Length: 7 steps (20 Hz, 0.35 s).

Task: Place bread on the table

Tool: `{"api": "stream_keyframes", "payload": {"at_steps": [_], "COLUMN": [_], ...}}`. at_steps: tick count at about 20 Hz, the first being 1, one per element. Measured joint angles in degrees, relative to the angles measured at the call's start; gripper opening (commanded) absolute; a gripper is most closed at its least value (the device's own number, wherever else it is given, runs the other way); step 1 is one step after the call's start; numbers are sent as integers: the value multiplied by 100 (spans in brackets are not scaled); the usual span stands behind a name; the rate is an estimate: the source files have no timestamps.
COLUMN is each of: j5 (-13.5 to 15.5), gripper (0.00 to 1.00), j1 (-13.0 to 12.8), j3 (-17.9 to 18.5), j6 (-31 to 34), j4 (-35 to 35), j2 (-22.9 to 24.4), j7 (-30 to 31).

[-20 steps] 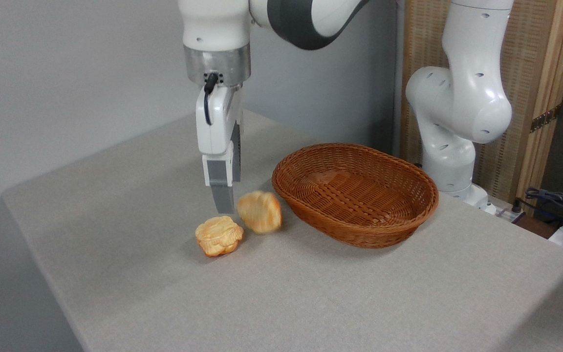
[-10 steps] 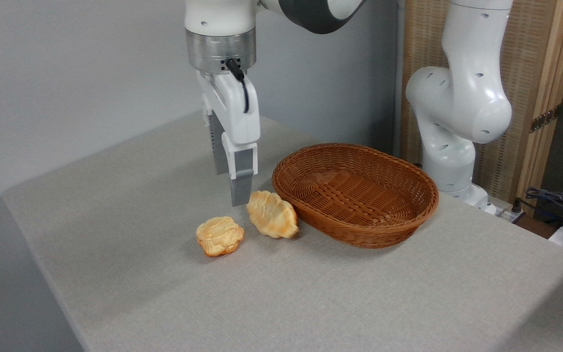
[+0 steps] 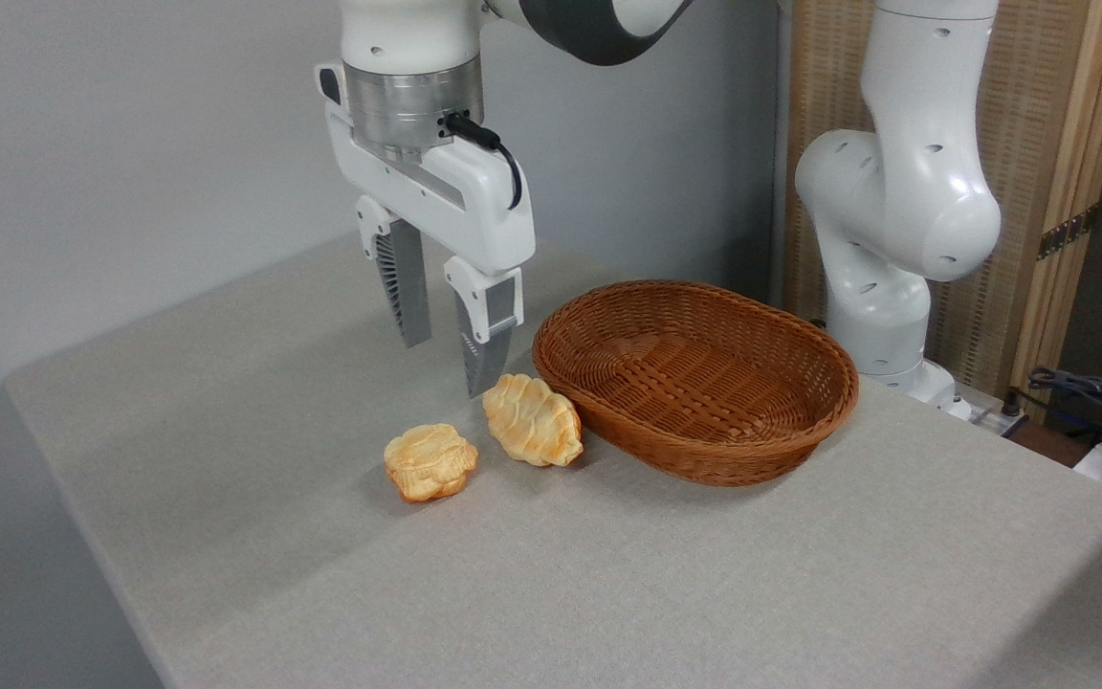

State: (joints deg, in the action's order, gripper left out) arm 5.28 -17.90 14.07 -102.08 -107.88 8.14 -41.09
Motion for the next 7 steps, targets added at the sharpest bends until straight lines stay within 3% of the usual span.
{"api": "stream_keyframes", "payload": {"at_steps": [7], "j5": [-123], "gripper": [100], "j1": [0], "j3": [-2], "j6": [48], "j4": [49], "j2": [-65], "j7": [0]}}
